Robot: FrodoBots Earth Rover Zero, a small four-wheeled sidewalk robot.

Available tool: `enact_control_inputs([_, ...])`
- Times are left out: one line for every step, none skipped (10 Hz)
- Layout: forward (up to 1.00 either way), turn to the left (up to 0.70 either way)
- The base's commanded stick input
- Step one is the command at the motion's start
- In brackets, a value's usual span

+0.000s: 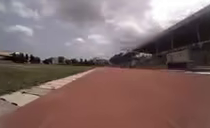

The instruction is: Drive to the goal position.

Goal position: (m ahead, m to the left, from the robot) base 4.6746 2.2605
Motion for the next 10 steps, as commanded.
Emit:
enact_control_inputs([0.45,-0.03])
enact_control_inputs([0.45,0.0])
enact_control_inputs([0.45,0.0])
enact_control_inputs([0.45,0.0])
enact_control_inputs([0.45,0.0])
enact_control_inputs([0.45,0.0])
enact_control_inputs([0.45,0.0])
enact_control_inputs([0.45,0.0])
enact_control_inputs([0.45,0.0])
enact_control_inputs([0.45,0.0])
